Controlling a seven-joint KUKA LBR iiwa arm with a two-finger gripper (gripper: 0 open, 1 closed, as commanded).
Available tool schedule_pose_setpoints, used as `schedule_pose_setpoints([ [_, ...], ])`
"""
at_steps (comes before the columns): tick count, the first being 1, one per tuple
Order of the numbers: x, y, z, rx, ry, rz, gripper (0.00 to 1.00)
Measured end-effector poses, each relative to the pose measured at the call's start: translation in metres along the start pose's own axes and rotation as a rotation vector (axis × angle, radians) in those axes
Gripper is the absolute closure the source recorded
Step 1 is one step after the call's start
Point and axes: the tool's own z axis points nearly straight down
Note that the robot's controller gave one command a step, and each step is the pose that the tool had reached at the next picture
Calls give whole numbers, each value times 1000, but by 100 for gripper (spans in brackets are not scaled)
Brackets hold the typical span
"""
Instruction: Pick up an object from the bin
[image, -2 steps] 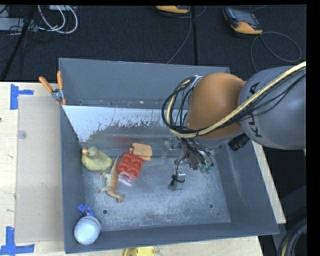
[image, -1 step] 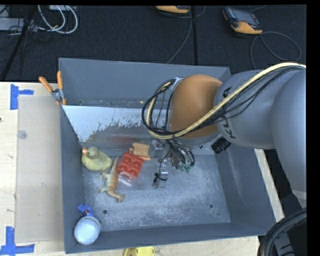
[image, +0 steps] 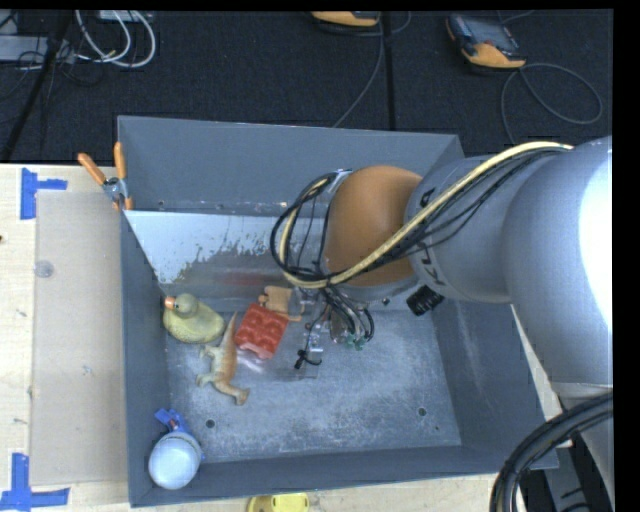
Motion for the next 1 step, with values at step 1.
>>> schedule_pose_setpoints([
  [1,7,28,11,6,-3,-21,0],
])
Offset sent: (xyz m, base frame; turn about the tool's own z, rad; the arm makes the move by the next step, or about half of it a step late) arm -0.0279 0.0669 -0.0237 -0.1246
